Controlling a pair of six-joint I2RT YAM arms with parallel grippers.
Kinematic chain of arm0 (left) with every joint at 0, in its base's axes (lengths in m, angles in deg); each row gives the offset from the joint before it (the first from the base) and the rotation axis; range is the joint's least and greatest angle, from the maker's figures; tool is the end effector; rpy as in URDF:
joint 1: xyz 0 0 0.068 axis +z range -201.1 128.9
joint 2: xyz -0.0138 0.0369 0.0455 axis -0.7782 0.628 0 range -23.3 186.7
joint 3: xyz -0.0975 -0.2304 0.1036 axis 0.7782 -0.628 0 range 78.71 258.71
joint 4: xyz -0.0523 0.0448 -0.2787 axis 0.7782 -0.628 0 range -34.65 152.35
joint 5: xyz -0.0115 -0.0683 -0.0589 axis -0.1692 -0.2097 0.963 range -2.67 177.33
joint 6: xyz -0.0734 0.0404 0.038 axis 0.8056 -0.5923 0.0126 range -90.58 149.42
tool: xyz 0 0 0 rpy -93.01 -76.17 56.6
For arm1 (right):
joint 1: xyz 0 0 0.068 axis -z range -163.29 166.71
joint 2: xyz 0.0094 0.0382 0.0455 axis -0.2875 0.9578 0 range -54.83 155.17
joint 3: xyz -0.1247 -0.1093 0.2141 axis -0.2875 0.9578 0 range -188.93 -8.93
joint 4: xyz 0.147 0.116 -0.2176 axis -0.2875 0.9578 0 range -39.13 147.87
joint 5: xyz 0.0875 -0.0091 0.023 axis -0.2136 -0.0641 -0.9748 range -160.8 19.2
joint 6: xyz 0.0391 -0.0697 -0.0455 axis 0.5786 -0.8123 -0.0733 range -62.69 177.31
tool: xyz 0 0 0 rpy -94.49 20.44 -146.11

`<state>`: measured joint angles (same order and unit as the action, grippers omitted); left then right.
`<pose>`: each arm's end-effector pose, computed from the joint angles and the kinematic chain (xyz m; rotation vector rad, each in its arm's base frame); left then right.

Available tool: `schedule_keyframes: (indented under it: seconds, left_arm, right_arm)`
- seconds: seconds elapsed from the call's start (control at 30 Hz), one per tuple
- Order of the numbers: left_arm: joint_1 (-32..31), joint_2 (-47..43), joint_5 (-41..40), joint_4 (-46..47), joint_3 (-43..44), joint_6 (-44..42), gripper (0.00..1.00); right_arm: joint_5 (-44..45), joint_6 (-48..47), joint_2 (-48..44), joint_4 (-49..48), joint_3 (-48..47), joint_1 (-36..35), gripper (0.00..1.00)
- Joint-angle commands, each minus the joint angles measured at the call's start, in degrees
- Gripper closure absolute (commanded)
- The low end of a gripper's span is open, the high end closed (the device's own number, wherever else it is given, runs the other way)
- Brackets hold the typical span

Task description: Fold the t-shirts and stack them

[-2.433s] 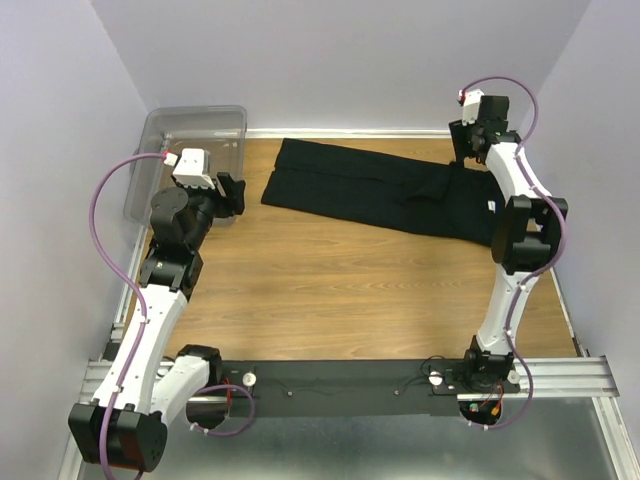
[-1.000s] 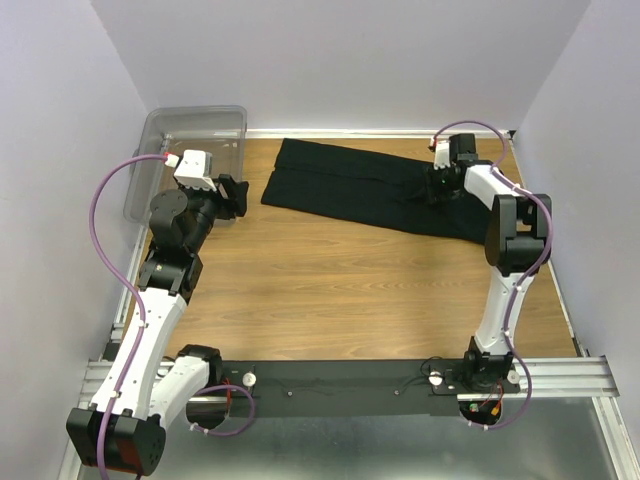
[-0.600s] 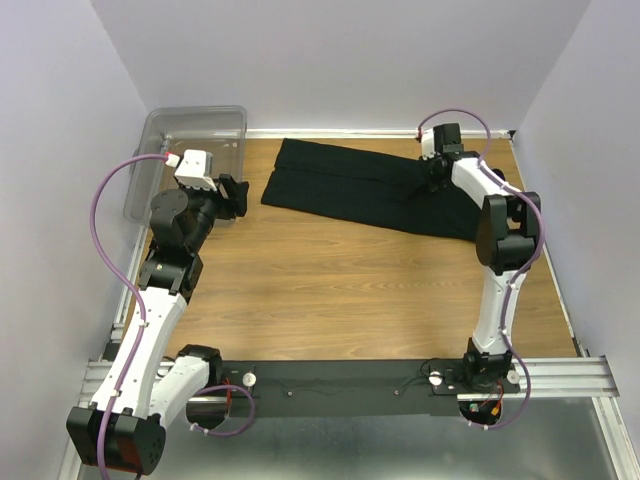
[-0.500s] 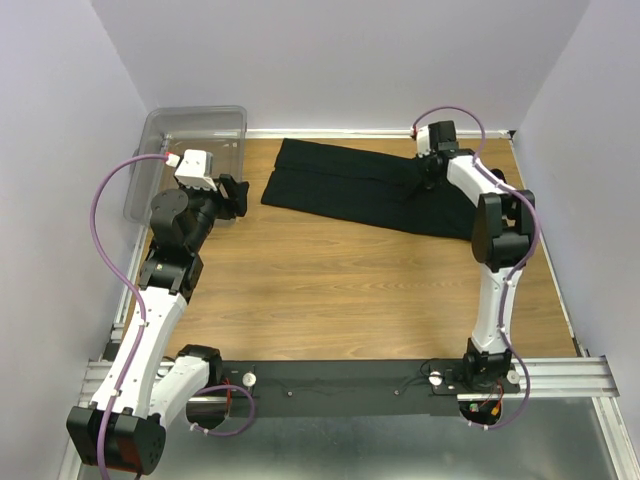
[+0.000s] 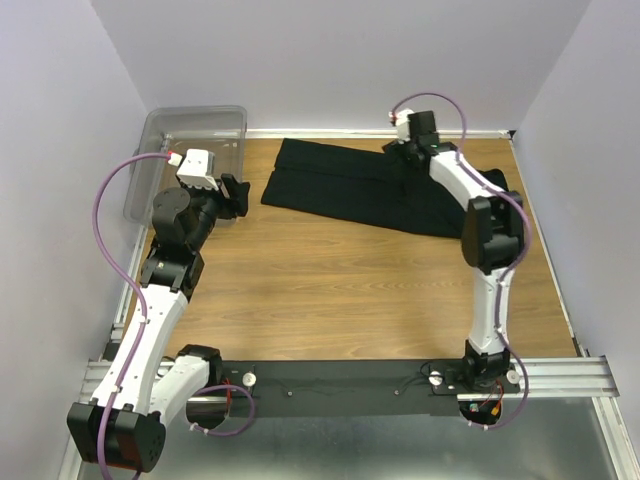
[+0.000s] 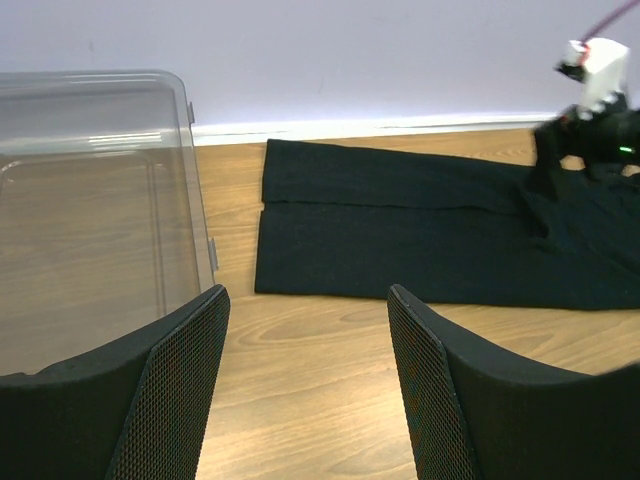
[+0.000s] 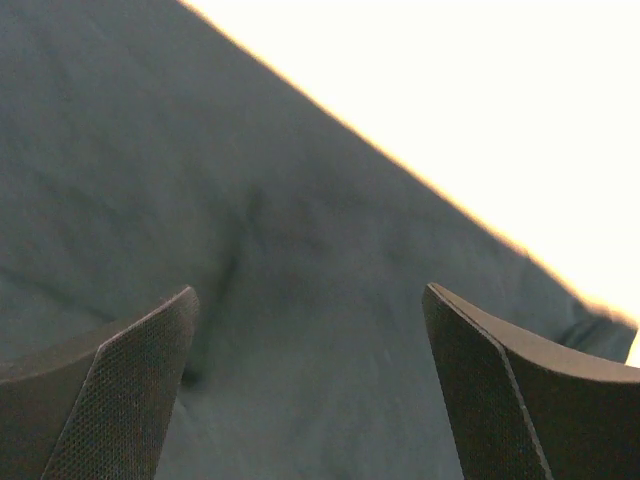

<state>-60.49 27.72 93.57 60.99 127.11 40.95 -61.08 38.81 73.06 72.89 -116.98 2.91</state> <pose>0.2804 -0.0555 0.3536 0.0534 1.6519 -0.3681 0.5598 0.1231 0.1806 -0.5554 2.2319 -0.2373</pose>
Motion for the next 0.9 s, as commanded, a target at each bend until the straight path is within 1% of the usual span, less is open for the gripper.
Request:
schedule_keyframes:
  seconds: [0.0,0.03,0.1,0.13,0.2,0.23,0.3,0.33,0.4,0.43,0.57,0.6,0.7,0.8,0.87]
  left_arm:
    - [-0.19,-0.75,0.88,1.1,-0.06,-0.72,0.27]
    - [-0.28,-0.93,0.79,1.1,-0.06,-0.81,0.27]
    - [-0.37,-1.63,0.79,1.1,-0.06,-0.81,0.27]
    - [-0.28,-1.89,0.88,1.1,-0.06,-0.72,0.27]
    - [-0.46,-2.24,1.4,1.1,-0.15,-0.72,0.27]
    - [-0.54,-2.25,1.67,2.32,-0.06,-0.63,0.27]
    - [-0.72,-2.25,2.02,2.33,-0.06,-0.54,0.27]
    - [-1.15,-2.33,1.85,2.42,-0.06,-0.63,0.27]
    - [-1.42,-2.42,1.76,2.42,-0.15,-0.72,0.27]
    - [-1.68,-2.42,1.67,2.33,-0.15,-0.72,0.27]
    - [-2.21,-2.6,1.67,2.33,-0.15,-0.81,0.27]
    - [-2.21,-2.68,1.58,2.42,-0.24,-0.81,0.27]
    - [-2.3,-2.6,1.67,2.33,-0.24,-0.81,0.27]
    - [-2.3,-2.42,1.58,2.42,-0.33,-0.89,0.27]
    - [-2.3,-2.25,1.49,2.33,-0.24,-0.89,0.27]
  right_arm:
    - [-4.33,3.29,-13.49,-1.1,12.37,7.97,0.0]
    - [-11.49,4.34,-15.81,-1.1,15.38,10.35,0.0]
    - [-18.56,6.11,-23.0,0.64,20.31,15.8,0.0]
    - [-23.46,5.94,-25.3,1.79,25.12,20.87,0.03]
    - [-25.97,3.13,-28.83,5.47,29.71,25.03,0.07]
    - [-27.54,1.99,-32.15,6.27,33.83,28.62,0.09]
    - [-28.52,1.1,-34.55,8.2,37.46,31.63,0.14]
    - [-30.18,0.66,-35.69,8.56,40.08,34.25,0.16]
    - [-31.07,0.4,-36.14,9.27,41.77,36.99,0.21]
    - [-31.51,0.4,-35.96,9.36,42.39,37.7,0.23]
    - [-35.72,0.48,-32.63,9.44,42.22,38.59,0.25]
    - [-37.91,0.14,-30.62,9.53,41.61,38.59,0.25]
    - [-38.89,-0.22,-26.3,9.44,40.55,38.59,0.26]
    - [-38.54,-0.74,-23.49,9.44,39.58,38.59,0.35]
    - [-39.07,-1.01,-23.22,9.44,40.11,38.59,0.39]
